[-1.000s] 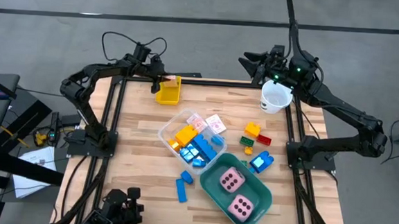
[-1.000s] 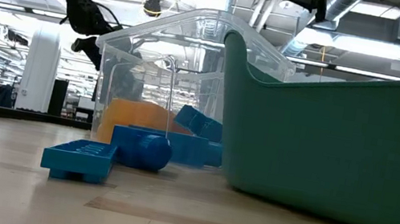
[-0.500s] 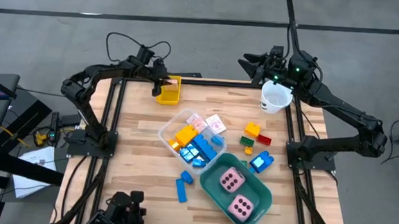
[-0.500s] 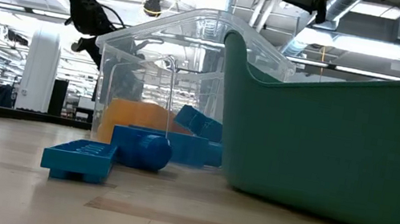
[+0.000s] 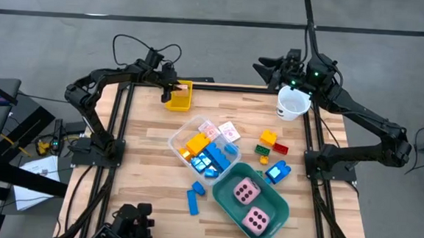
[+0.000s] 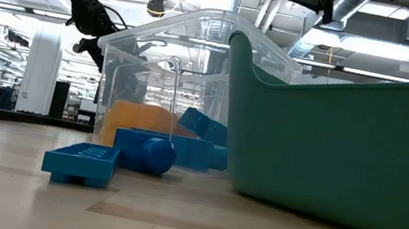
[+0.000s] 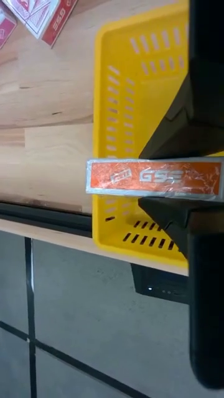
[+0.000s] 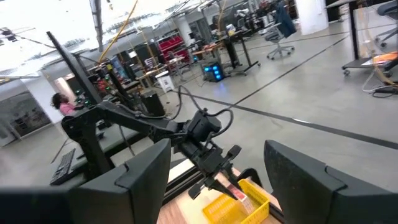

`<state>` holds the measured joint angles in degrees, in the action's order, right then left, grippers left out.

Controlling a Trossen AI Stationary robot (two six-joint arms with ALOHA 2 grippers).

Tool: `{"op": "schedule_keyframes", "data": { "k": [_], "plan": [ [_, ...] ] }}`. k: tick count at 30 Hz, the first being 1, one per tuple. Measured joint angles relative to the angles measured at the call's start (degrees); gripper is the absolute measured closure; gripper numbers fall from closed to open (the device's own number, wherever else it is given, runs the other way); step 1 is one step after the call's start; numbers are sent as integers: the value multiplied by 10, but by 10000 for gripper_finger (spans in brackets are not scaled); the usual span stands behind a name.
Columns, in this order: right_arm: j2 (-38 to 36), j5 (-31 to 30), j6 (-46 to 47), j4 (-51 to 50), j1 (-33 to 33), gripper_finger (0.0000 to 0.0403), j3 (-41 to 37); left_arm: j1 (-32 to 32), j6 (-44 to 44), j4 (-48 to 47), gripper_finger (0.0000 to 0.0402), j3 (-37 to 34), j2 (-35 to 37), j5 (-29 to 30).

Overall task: Pick & Place Toys
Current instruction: Put the orange deck of cards into the yellow bin, then put the pink deck of cards into the yellow bin

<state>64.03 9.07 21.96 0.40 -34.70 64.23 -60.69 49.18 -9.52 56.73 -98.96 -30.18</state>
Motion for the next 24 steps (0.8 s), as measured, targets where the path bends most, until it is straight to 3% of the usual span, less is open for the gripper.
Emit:
{"op": "schedule_keyframes", "data": {
  "k": [6, 24],
  "plan": [
    [0, 3, 0, 0, 0, 154, 0, 0, -1, -1, 275, 0, 0, 18],
    [0, 2, -2, -1, 0, 154, 0, 0, -2, 47, 254, 0, 34, 26]
  ]
}}
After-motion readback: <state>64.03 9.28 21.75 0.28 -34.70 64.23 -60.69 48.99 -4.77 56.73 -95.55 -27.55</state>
